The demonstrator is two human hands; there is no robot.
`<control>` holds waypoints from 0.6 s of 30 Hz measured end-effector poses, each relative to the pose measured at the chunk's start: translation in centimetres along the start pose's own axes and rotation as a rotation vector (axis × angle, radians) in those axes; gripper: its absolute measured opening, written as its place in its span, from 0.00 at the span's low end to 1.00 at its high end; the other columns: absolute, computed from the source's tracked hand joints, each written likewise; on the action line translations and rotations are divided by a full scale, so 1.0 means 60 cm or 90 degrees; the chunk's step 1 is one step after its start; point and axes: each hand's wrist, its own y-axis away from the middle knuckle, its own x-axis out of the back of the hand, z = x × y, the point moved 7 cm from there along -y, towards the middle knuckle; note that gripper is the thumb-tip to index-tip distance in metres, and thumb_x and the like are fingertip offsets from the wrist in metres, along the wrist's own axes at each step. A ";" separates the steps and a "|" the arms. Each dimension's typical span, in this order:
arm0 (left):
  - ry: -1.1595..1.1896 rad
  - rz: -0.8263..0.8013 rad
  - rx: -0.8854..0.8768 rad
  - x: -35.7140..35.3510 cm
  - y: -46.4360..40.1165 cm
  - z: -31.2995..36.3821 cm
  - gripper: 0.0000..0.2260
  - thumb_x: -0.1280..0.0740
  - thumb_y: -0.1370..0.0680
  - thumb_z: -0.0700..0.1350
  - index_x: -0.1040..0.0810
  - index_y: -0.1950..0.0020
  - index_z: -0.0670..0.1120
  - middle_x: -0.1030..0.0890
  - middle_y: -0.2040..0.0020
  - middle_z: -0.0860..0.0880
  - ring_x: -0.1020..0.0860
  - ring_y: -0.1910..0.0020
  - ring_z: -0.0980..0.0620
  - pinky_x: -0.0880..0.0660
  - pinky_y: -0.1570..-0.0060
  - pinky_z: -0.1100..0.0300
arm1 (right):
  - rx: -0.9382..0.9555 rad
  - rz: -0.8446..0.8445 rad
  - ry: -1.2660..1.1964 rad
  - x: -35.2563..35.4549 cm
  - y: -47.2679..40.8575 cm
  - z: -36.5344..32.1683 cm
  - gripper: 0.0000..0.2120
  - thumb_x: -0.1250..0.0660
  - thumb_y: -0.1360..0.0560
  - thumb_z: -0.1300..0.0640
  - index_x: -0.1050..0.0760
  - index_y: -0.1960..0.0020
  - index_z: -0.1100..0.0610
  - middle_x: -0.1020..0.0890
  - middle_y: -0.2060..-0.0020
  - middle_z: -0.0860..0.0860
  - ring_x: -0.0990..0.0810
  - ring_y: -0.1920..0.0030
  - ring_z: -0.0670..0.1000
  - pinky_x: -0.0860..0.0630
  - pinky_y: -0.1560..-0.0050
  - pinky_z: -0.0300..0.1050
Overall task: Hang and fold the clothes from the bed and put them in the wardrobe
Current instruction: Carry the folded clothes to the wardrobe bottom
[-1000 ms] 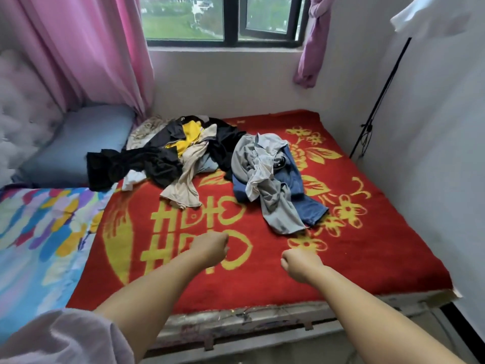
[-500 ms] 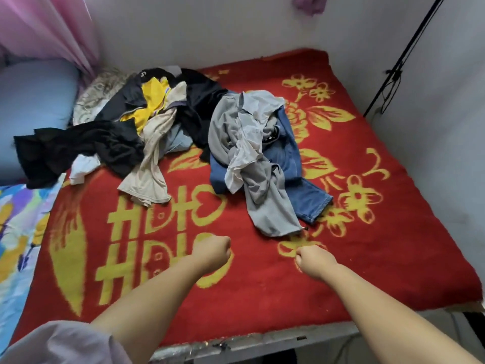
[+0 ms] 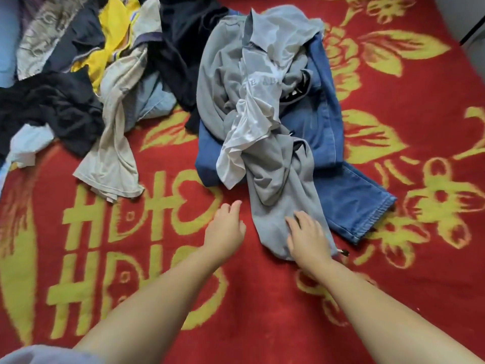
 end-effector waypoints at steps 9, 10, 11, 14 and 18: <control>0.041 0.206 0.017 0.083 -0.263 0.030 0.35 0.36 0.24 0.43 0.52 0.22 0.53 0.44 0.25 0.43 0.36 0.32 0.41 0.33 0.40 0.45 | 0.021 0.354 -0.019 -0.068 -0.027 -0.002 0.27 0.45 0.30 0.56 0.28 0.33 0.59 0.27 0.32 0.54 0.34 0.30 0.51 0.47 0.28 0.60; 0.050 0.186 0.031 0.086 -0.279 0.024 0.32 0.39 0.24 0.39 0.49 0.23 0.53 0.39 0.28 0.43 0.33 0.35 0.41 0.32 0.42 0.45 | 0.024 0.363 -0.017 -0.071 -0.028 -0.003 0.27 0.45 0.30 0.56 0.28 0.32 0.59 0.27 0.31 0.54 0.35 0.30 0.51 0.47 0.28 0.59; 0.076 0.176 0.038 0.093 -0.286 0.018 0.29 0.42 0.24 0.36 0.42 0.25 0.52 0.33 0.33 0.42 0.30 0.38 0.40 0.32 0.43 0.46 | 0.027 0.363 -0.012 -0.073 -0.027 -0.004 0.27 0.45 0.30 0.56 0.28 0.32 0.59 0.27 0.31 0.54 0.35 0.30 0.51 0.47 0.28 0.59; 0.107 0.209 0.012 0.119 -0.263 0.003 0.18 0.45 0.26 0.34 0.26 0.40 0.45 0.23 0.44 0.41 0.25 0.46 0.39 0.30 0.51 0.48 | 0.027 0.364 -0.010 -0.072 -0.027 -0.002 0.27 0.45 0.30 0.56 0.26 0.33 0.60 0.26 0.33 0.54 0.34 0.31 0.50 0.45 0.29 0.60; 0.053 0.172 -0.043 0.134 -0.167 0.009 0.14 0.43 0.30 0.32 0.25 0.50 0.43 0.22 0.55 0.42 0.25 0.56 0.39 0.32 0.63 0.50 | 0.010 0.250 0.010 -0.060 -0.033 -0.004 0.28 0.48 0.30 0.55 0.26 0.34 0.61 0.25 0.33 0.55 0.29 0.32 0.53 0.40 0.30 0.62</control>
